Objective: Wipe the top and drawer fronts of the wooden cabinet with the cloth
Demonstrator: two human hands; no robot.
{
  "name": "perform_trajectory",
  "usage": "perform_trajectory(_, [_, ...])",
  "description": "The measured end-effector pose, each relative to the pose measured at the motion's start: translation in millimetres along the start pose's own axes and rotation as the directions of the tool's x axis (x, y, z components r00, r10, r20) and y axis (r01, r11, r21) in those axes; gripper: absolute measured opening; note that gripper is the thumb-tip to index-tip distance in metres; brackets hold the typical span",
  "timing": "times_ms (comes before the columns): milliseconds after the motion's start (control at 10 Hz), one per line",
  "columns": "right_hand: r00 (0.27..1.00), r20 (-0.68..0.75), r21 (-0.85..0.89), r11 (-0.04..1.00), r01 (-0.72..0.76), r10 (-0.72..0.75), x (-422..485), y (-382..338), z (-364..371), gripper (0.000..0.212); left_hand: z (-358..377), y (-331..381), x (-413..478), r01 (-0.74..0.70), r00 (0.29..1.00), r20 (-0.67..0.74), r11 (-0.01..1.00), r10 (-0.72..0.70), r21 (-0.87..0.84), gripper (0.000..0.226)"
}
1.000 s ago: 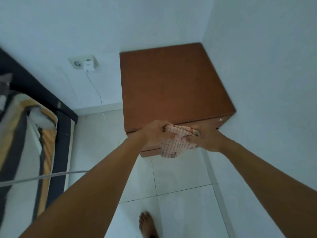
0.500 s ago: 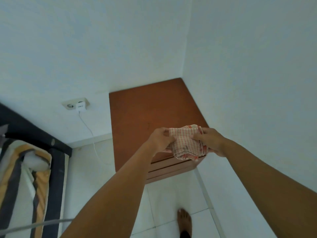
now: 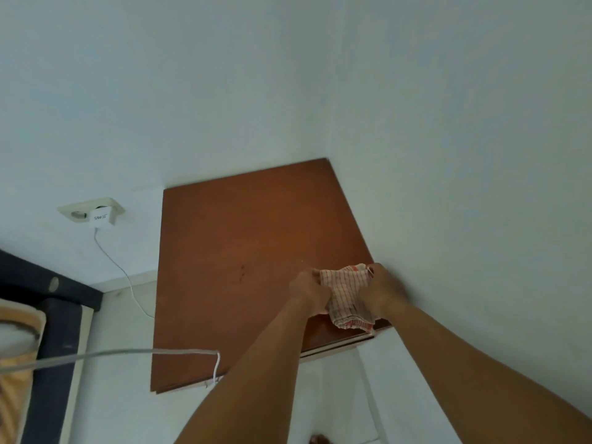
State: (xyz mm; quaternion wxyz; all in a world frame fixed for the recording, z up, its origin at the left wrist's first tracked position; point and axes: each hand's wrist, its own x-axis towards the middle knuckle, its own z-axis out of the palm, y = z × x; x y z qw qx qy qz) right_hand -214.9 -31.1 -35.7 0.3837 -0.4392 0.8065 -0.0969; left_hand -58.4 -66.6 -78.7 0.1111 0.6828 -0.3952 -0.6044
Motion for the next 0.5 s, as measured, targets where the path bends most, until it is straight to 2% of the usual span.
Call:
perform_trajectory(100, [0.998, -0.024, -0.067, 0.996, 0.062, -0.064, 1, 3, 3, 0.072, 3, 6, -24, -0.065, 0.984, -0.15, 0.982, 0.092, 0.179, 0.04])
perform_trajectory(200, [0.99, -0.056, -0.142, 0.983, 0.118, -0.127, -4, 6, 4, 0.074, 1, 5, -33, -0.079, 0.967, -0.217, 0.969, 0.131, 0.234, 0.036])
perform_trajectory(300, [0.976, -0.066, -0.235, 0.953, 0.189, -0.209, -10, 2, -2, 0.061, -8, 11, -46, -0.123, 0.961, -0.189, 0.923, 0.203, 0.364, 0.016])
perform_trajectory(400, [0.971, -0.033, -0.249, 0.943, 0.223, -0.238, -26, -4, -8, 0.052, -19, 11, -59, -0.12, 0.967, -0.165, 0.918, 0.195, 0.379, 0.022])
perform_trajectory(500, [0.955, 0.092, -0.247, 0.922, 0.297, -0.283, -64, -14, -25, 0.057, -46, 9, -91, -0.102, 0.968, -0.171, 0.91, 0.185, 0.402, 0.033])
